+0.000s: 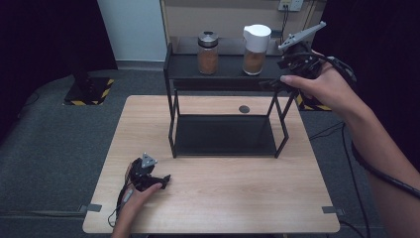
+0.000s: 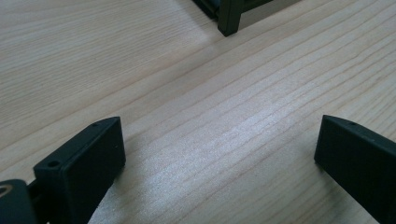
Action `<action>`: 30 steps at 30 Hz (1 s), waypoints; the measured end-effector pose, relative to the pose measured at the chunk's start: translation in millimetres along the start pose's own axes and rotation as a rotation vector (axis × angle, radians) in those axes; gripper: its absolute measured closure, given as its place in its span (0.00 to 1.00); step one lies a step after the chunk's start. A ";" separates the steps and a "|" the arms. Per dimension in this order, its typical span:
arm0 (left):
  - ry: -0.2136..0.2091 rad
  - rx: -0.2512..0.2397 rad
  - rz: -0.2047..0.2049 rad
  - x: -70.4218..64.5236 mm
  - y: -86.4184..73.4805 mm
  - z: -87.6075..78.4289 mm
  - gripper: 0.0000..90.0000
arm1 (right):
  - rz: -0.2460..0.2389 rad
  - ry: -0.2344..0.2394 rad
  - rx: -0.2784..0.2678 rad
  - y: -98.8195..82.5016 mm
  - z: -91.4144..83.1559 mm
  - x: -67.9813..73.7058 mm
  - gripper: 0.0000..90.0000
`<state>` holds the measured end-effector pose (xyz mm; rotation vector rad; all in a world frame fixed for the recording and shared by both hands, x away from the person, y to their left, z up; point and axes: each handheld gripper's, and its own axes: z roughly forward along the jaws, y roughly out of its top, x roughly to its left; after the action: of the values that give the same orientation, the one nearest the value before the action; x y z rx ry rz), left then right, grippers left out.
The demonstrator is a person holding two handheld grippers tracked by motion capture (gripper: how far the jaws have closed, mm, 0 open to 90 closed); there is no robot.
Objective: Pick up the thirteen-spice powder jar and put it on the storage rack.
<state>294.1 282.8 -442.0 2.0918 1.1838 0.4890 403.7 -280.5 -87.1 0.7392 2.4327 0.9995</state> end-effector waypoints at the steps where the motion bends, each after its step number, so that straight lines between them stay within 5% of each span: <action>1: 0.000 0.000 0.000 0.0 0.0 0.0 0.01 | 0.000 0.000 0.001 -1.6 0.3 1.1 0.07; 15: 0.000 0.000 0.000 0.0 -0.1 0.0 0.01 | -0.030 0.045 0.037 -23.5 15.0 19.5 0.08; 30: 0.000 -0.001 0.000 0.0 -0.1 0.0 0.01 | -0.020 0.092 0.066 -39.9 38.1 24.3 0.08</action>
<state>294.1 282.8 -442.1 2.0912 1.1836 0.4891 393.0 -270.1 -145.4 0.7034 2.5584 0.9693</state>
